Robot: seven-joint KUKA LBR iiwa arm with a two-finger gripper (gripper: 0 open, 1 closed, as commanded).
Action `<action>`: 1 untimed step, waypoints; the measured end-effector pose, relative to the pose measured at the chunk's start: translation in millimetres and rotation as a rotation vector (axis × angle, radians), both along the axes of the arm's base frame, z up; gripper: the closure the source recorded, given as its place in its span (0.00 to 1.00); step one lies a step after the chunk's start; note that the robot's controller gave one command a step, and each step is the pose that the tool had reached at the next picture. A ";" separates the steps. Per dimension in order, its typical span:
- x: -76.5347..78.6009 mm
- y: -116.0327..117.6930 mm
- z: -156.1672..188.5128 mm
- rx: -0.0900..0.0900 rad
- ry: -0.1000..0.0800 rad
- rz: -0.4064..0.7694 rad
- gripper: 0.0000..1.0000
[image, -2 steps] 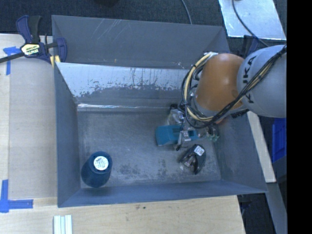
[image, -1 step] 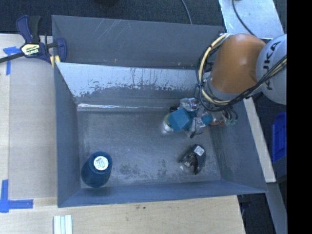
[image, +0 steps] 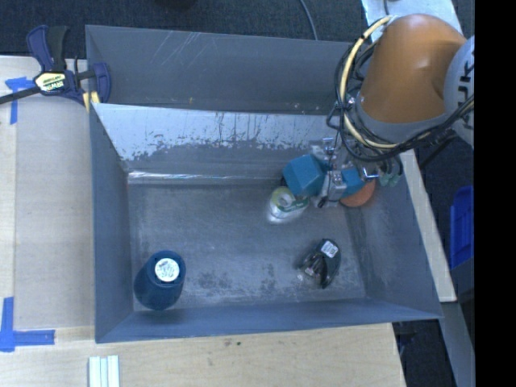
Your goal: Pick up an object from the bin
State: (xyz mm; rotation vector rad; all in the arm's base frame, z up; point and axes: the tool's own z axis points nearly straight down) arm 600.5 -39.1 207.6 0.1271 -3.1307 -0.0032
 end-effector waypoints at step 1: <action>-1.3 2.3 9.2 0.000 -0.005 0.149 1.00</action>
Offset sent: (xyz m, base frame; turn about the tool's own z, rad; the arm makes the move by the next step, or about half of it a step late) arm -0.0030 0.0033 -0.0142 -0.0379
